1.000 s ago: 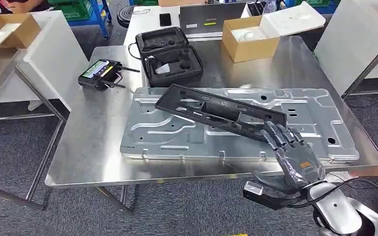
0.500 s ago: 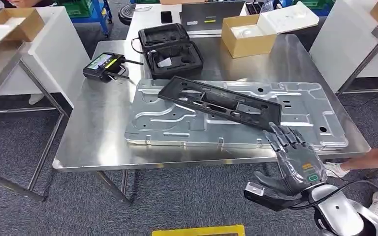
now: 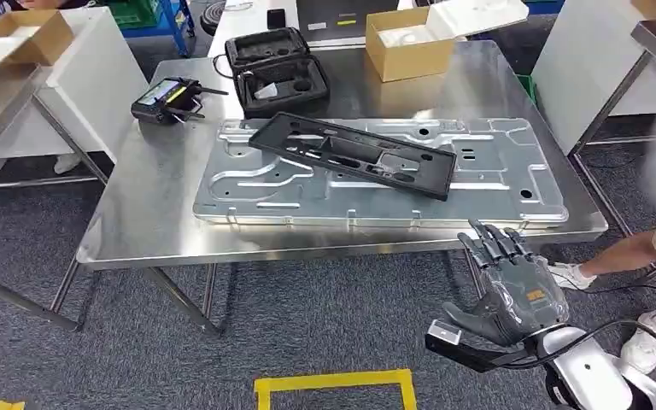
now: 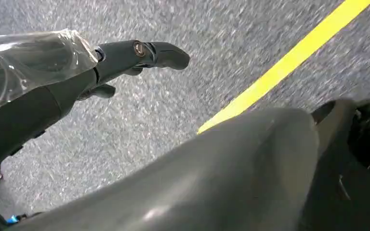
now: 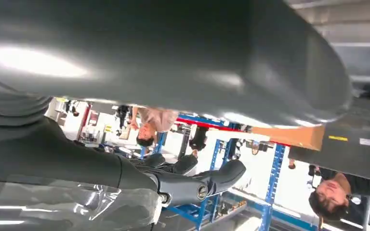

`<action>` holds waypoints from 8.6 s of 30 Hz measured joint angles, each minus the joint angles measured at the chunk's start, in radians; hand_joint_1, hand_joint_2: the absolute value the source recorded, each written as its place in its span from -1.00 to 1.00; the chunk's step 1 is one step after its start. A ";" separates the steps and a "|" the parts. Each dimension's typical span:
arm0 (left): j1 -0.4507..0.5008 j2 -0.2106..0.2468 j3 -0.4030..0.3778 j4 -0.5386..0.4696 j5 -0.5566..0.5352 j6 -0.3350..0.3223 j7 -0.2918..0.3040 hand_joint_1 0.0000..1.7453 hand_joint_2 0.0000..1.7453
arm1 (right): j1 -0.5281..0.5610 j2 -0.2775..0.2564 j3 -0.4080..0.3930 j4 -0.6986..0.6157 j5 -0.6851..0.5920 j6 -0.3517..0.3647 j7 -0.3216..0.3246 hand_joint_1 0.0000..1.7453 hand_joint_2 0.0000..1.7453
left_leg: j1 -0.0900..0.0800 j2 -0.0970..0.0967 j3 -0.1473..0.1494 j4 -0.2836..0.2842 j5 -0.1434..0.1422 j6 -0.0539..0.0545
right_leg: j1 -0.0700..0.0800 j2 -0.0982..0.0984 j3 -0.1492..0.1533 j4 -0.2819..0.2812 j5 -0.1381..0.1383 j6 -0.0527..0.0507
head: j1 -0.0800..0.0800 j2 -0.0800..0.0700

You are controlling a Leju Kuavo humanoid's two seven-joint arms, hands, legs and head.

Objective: Take the parts from the cabinet and place them on the table.

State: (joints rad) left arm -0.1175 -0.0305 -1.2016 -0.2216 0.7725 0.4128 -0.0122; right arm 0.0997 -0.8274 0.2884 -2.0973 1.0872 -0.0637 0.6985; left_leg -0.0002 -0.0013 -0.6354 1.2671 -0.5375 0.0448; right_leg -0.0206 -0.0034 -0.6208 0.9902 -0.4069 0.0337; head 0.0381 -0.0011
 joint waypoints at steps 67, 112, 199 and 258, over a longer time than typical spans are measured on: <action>-0.003 -0.009 -0.073 0.001 -0.029 -0.011 0.021 -1.00 -1.00 | -0.171 0.761 0.127 1.835 -1.506 -0.140 -0.541 -1.00 -1.00 | 0.003 0.003 0.131 -0.319 0.082 -0.016 | -0.008 -0.006 0.084 -0.041 -0.026 0.027 | -0.002 0.000; -0.005 -0.014 -0.074 0.001 -0.033 -0.006 0.024 -1.00 -1.00 | -0.173 0.765 0.213 1.863 -1.445 -0.099 -0.500 -1.00 -1.00 | -0.013 -0.089 0.122 -0.341 0.113 0.015 | 0.007 0.069 0.131 -0.058 -0.066 0.004 | -0.004 0.000; -0.001 -0.050 -0.099 0.002 -0.012 -0.025 0.067 -1.00 -1.00 | -0.181 0.721 0.368 1.864 -1.402 -0.068 -0.410 -1.00 -1.00 | -0.001 -0.073 0.108 -0.330 0.117 0.013 | -0.007 0.000 0.013 0.187 -0.153 0.022 | -0.005 0.000; -0.003 -0.044 -0.099 0.002 -0.013 -0.027 0.066 -1.00 -1.00 | -0.185 0.738 0.412 1.858 -1.417 -0.072 -0.443 -1.00 -1.00 | -0.015 -0.032 0.107 -0.323 0.114 0.027 | 0.004 -0.004 -0.030 0.287 -0.232 0.016 | -0.003 0.000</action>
State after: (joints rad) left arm -0.1203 -0.0748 -1.3005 -0.2197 0.7599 0.3853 0.0542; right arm -0.0851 -0.0893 0.7008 -0.2392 -0.3296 -0.1354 0.2560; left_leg -0.0157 -0.0329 -0.5283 0.9445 -0.4232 0.0722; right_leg -0.0170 -0.0072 -0.6506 1.2773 -0.6387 0.0498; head 0.0355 -0.0011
